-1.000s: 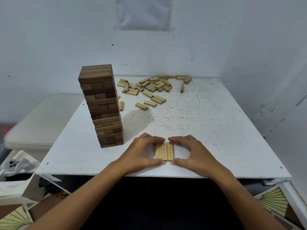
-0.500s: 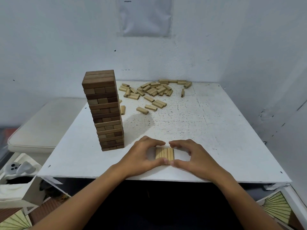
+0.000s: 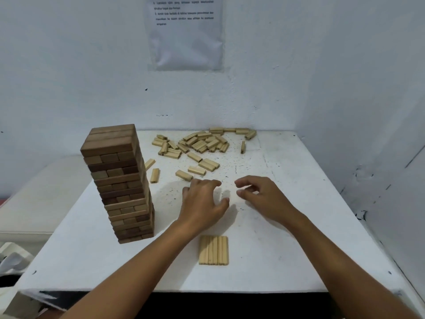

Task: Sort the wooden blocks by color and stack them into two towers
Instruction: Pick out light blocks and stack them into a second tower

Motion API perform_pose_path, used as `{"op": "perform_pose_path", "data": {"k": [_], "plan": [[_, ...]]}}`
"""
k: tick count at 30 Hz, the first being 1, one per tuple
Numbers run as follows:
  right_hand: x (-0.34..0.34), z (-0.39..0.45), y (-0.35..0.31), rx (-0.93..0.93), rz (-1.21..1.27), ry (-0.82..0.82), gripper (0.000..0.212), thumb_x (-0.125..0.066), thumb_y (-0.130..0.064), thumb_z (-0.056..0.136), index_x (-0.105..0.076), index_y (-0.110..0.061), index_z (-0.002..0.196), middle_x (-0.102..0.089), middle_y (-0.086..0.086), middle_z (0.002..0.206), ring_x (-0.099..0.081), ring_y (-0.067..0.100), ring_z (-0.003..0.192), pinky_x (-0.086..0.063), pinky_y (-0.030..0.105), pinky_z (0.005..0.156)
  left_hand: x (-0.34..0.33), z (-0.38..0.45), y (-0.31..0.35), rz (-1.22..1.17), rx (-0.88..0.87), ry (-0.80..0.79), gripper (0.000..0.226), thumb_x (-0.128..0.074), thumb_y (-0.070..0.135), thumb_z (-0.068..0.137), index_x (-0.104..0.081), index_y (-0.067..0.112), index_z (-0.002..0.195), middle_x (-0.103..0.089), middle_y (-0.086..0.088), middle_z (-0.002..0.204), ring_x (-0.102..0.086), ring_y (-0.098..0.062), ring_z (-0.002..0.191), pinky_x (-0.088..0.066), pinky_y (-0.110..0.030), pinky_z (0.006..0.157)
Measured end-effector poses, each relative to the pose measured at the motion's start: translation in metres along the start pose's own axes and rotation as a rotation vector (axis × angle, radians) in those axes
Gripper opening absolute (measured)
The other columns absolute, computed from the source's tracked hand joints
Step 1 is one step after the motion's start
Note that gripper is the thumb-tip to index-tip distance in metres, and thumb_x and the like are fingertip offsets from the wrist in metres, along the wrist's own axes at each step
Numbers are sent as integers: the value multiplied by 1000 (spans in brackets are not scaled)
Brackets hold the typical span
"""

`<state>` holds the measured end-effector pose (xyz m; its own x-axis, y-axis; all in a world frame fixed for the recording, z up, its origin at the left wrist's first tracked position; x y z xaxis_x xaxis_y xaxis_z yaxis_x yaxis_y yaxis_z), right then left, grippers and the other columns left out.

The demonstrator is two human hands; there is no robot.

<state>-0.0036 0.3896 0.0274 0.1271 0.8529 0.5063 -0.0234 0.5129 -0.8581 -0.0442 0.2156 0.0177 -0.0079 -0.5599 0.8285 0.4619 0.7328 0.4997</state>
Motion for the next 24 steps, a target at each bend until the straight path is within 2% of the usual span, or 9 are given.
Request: {"op": "perform_pose_path", "data": {"k": [4,8,10,12,15,17,20,22,24], "plan": [[0,46,2,39,-123,31,23,-60,-13,94,-68,-14,116,-67,-1,112,-61,10,99,-41,8,73,-14,26,-3,187,69,-20,63,-51,50,91,-39,16,143,-42,-3,148,-27,-24,139,-21,-45,111],[-18,86,-1,127,-317,-69,31,-50,-7,95,-65,-13,122,-58,2,134,-52,16,123,-37,21,97,-23,43,-11,365,166,-91,76,-36,60,92,-23,11,149,-19,-11,159,-8,-30,148,-2,-56,116],[-30,100,-3,154,-415,-124,41,-45,-5,96,-59,-15,132,-46,1,148,-41,19,136,-33,30,110,-24,47,-14,406,205,-141,81,-31,61,93,-15,8,152,-9,-14,161,0,-32,149,6,-61,114],[-38,108,-4,167,-540,-193,50,-39,-3,96,-49,-18,142,-32,-1,157,-28,21,144,-28,41,115,-24,49,-16,424,222,-178,81,-28,59,94,-12,4,152,-7,-16,161,4,-33,149,12,-64,111],[-46,110,1,171,-681,-288,55,-34,-3,97,-37,-21,149,-22,-2,161,-17,23,148,-21,45,118,-25,49,-19,448,234,-204,77,-27,55,96,-16,3,151,-11,-15,160,1,-31,149,12,-66,110],[-47,106,5,186,-740,-276,55,-35,-6,98,-34,-21,151,-22,0,161,-16,26,149,-19,45,119,-25,47,-20,441,216,-201,71,-27,52,96,-23,4,149,-17,-12,158,-4,-30,148,6,-65,110],[-42,93,11,216,-845,-200,54,-38,-9,96,-36,-18,149,-30,5,158,-26,30,144,-24,41,115,-22,44,-17,401,149,-175,56,-31,44,95,-41,10,138,-31,-8,152,-18,-26,144,-7,-61,109],[-35,80,16,231,-871,-122,55,-39,-9,94,-39,-18,148,-41,5,151,-39,29,132,-33,38,106,-20,41,-14,366,108,-164,44,-35,36,94,-50,13,128,-41,-4,144,-30,-21,137,-12,-59,107],[-26,62,22,208,-877,-73,56,-39,-9,93,-39,-21,148,-46,3,145,-44,27,122,-38,36,98,-18,38,-10,336,61,-182,37,-39,29,93,-56,14,122,-49,-1,136,-39,-18,130,-15,-57,107]]}}
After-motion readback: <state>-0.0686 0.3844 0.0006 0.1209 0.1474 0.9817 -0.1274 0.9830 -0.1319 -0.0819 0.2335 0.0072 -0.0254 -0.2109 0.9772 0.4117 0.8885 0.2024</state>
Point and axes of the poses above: each hand's wrist, its own z-axis towards the middle knuckle, its own x-axis out of the back of the hand, y = z × x, the point moved 1 cm from there along z, towards the middle knuckle
